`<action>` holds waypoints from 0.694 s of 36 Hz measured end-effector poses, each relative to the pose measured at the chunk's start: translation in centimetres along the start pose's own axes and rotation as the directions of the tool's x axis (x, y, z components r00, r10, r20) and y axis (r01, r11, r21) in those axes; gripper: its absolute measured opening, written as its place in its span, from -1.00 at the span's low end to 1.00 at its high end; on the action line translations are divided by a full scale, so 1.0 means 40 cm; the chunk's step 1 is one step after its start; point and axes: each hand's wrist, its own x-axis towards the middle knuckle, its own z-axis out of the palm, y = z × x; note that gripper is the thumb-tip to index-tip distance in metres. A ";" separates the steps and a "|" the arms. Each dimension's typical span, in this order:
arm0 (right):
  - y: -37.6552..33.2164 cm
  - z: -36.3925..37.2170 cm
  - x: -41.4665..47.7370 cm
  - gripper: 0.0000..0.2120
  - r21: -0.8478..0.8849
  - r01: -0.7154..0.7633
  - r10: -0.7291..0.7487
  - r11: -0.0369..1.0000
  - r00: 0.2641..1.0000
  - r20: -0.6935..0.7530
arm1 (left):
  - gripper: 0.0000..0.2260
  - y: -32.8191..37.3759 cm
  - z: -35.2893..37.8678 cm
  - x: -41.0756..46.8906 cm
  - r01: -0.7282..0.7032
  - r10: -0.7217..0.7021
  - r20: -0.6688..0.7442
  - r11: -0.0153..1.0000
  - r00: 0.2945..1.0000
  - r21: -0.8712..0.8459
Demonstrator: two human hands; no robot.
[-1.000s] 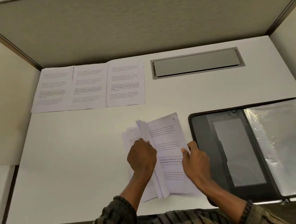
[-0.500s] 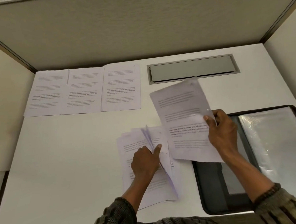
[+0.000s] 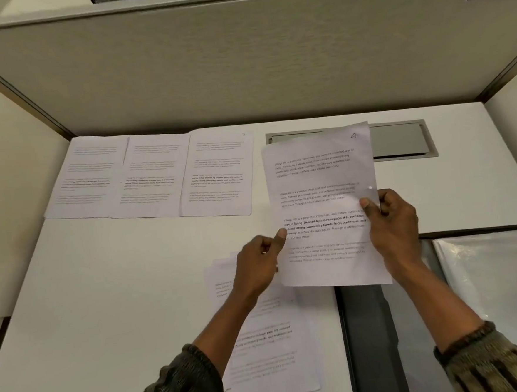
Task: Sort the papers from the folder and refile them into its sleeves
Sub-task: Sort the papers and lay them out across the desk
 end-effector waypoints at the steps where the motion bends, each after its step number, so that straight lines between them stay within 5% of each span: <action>1: -0.001 0.013 0.016 -0.87 0.010 -0.006 0.006 1.000 1.000 0.006 | -0.52 0.011 -0.003 0.023 -0.033 0.033 -0.026 0.999 0.999 0.004; 6: 0.004 0.086 0.111 -0.86 0.060 -0.054 0.053 0.997 0.998 0.028 | -0.79 0.065 -0.019 0.140 -0.110 0.110 -0.153 0.994 0.982 0.004; 25: 0.091 0.349 0.471 -0.74 -0.216 -0.026 0.034 0.976 0.999 0.034 | -0.78 0.174 -0.026 0.550 0.069 0.065 -0.281 0.895 0.957 0.440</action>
